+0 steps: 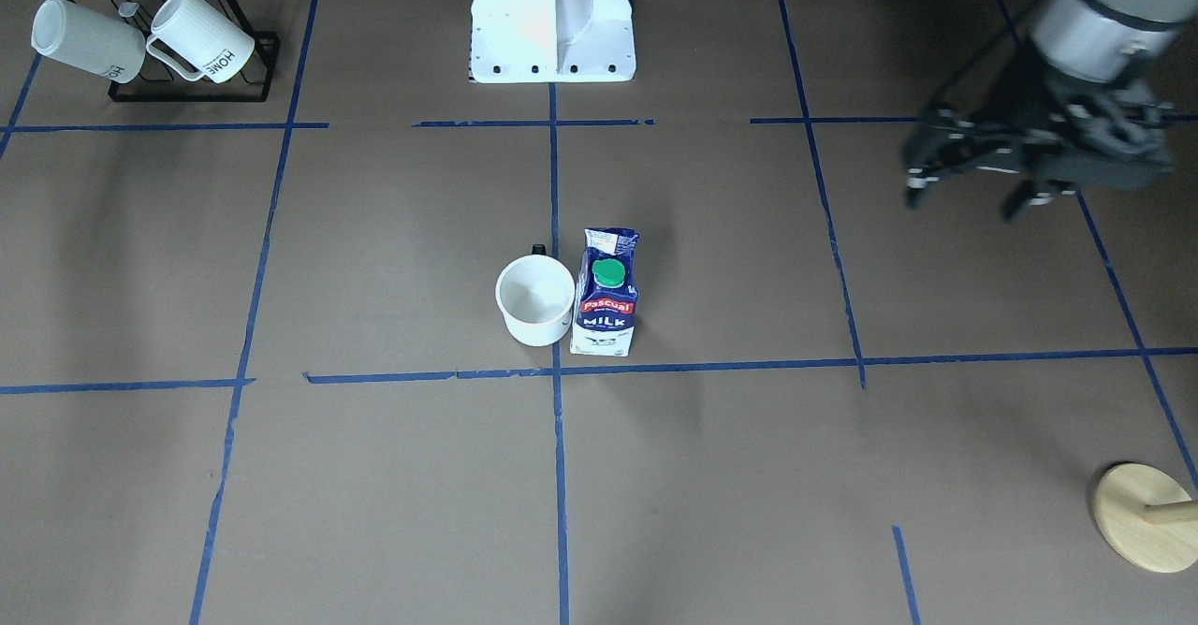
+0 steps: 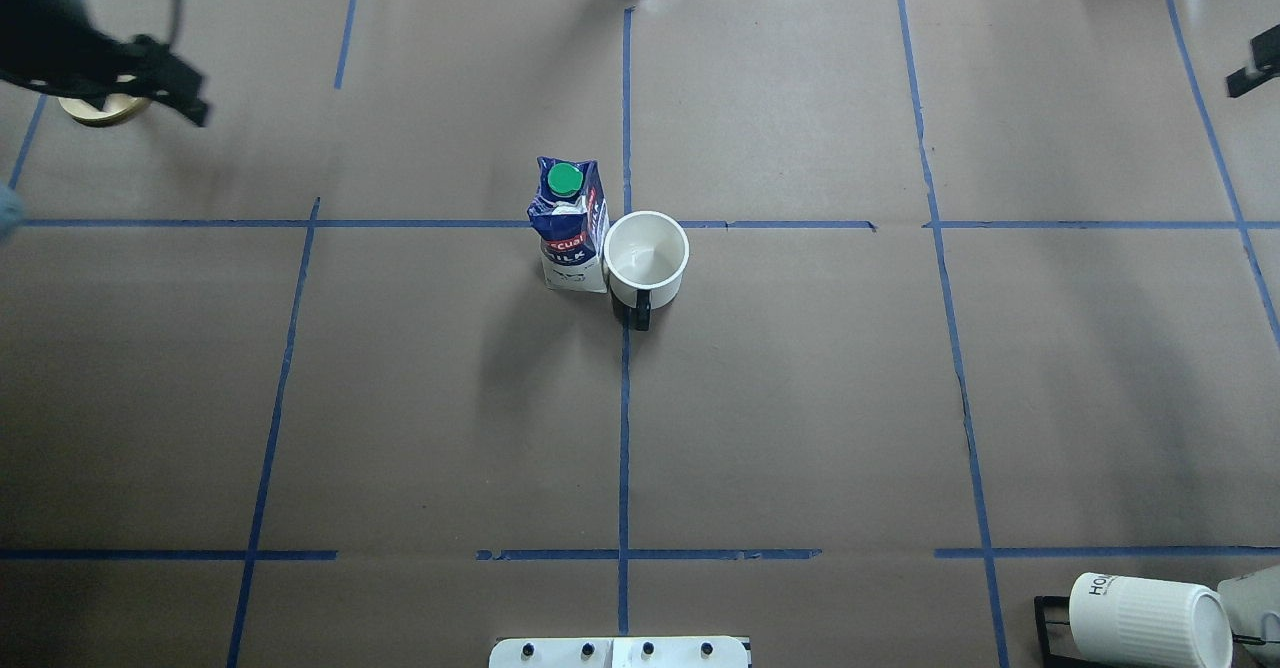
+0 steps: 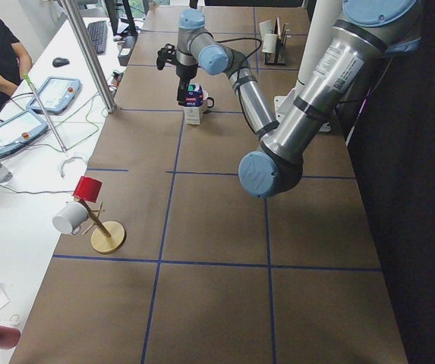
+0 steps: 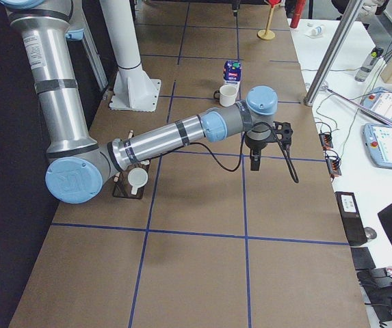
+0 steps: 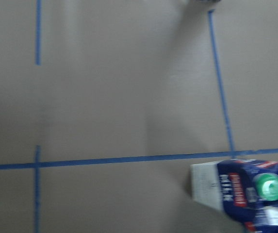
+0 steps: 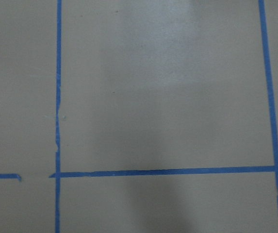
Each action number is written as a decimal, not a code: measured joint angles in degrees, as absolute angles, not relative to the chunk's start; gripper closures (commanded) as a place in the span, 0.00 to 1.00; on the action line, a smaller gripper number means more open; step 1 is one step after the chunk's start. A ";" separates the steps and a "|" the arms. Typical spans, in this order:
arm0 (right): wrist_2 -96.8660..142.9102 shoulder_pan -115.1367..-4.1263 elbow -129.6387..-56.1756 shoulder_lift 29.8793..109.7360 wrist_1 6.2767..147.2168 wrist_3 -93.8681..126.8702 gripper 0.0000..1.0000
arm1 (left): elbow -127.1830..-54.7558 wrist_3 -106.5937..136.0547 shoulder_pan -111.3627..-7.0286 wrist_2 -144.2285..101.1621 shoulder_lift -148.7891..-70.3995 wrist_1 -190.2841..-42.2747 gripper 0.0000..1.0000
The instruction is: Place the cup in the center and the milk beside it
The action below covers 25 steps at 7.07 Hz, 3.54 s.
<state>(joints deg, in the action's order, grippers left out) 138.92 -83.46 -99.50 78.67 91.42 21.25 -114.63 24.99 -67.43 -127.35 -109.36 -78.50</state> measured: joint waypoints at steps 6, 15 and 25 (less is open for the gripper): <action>139.70 -89.40 -93.56 78.14 99.29 0.62 0.00 | -101.71 -7.23 -82.79 -133.55 -100.84 -78.93 0.00; 136.76 -87.29 -99.28 76.93 105.87 -1.75 0.00 | -96.88 -5.54 -82.89 -133.91 -100.86 -80.67 0.00; 137.11 -86.31 -99.45 77.43 105.47 -1.57 0.00 | -97.20 -5.08 -84.46 -133.58 -100.51 -79.63 0.00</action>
<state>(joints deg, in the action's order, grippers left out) 137.11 -86.31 -99.45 77.43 105.47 -1.57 -97.20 -5.08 -84.46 -133.58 -100.51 -79.63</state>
